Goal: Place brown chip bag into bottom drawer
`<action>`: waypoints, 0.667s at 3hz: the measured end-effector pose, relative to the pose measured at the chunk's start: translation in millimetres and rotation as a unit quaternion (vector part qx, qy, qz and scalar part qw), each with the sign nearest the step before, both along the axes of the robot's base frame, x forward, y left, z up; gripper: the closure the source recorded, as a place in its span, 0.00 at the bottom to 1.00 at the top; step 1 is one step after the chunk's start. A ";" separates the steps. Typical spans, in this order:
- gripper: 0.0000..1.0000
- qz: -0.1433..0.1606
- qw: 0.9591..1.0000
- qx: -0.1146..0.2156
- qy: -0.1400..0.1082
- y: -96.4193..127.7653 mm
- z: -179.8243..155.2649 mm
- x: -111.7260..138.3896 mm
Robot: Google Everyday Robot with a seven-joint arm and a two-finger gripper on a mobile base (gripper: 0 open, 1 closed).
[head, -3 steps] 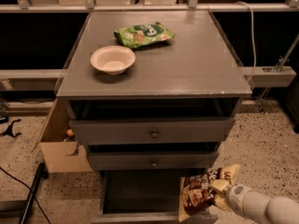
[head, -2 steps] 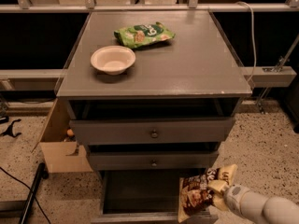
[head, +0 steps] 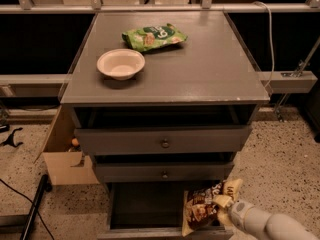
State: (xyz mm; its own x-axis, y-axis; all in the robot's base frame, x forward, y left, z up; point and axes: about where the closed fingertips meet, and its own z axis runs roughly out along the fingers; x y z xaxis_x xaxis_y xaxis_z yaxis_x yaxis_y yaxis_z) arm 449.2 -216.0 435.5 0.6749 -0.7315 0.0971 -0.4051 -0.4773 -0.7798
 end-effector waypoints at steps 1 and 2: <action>1.00 -0.004 1.000 0.010 -0.006 14.7 -33.9 9.0; 1.00 -0.010 1.000 0.016 -0.010 27.2 -70.8 19.7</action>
Offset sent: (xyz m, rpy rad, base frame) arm 0.0319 0.0403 -0.1171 0.0451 -0.0285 -0.0377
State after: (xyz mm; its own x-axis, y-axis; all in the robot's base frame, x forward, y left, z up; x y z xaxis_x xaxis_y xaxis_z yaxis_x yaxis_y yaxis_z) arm 468.8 -188.7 364.7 0.6590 -0.7471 0.0868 -0.3985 -0.4447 -0.8021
